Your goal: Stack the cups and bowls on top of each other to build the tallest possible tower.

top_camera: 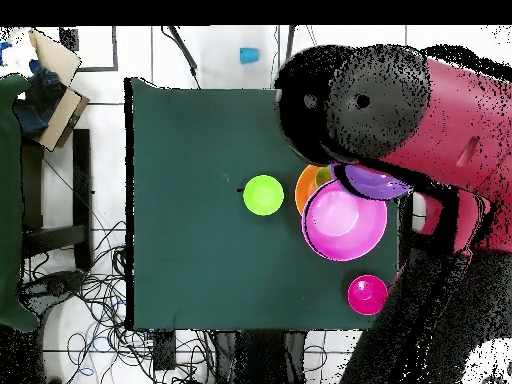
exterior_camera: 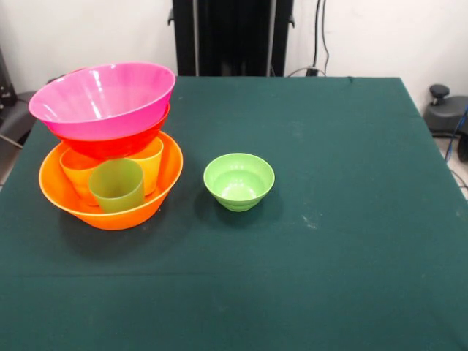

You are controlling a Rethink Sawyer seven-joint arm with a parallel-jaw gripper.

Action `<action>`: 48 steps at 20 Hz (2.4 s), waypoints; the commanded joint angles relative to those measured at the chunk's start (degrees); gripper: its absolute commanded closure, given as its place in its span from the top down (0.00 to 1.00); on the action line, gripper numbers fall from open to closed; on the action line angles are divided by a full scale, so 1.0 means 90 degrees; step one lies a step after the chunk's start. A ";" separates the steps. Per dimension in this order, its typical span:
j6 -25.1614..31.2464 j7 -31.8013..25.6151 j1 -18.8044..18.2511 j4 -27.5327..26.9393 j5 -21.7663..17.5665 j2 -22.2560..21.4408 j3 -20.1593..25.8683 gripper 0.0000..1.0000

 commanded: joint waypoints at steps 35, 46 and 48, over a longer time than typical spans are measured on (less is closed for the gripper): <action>0.0307 -0.1967 -0.0493 0.0820 -0.0992 0.0081 0.1138 0.00; -0.0486 -0.1778 -0.0587 0.1487 -0.0936 -0.0086 0.1264 0.00; -0.0571 -0.1761 -0.0597 0.1558 -0.0954 -0.0107 0.1274 0.00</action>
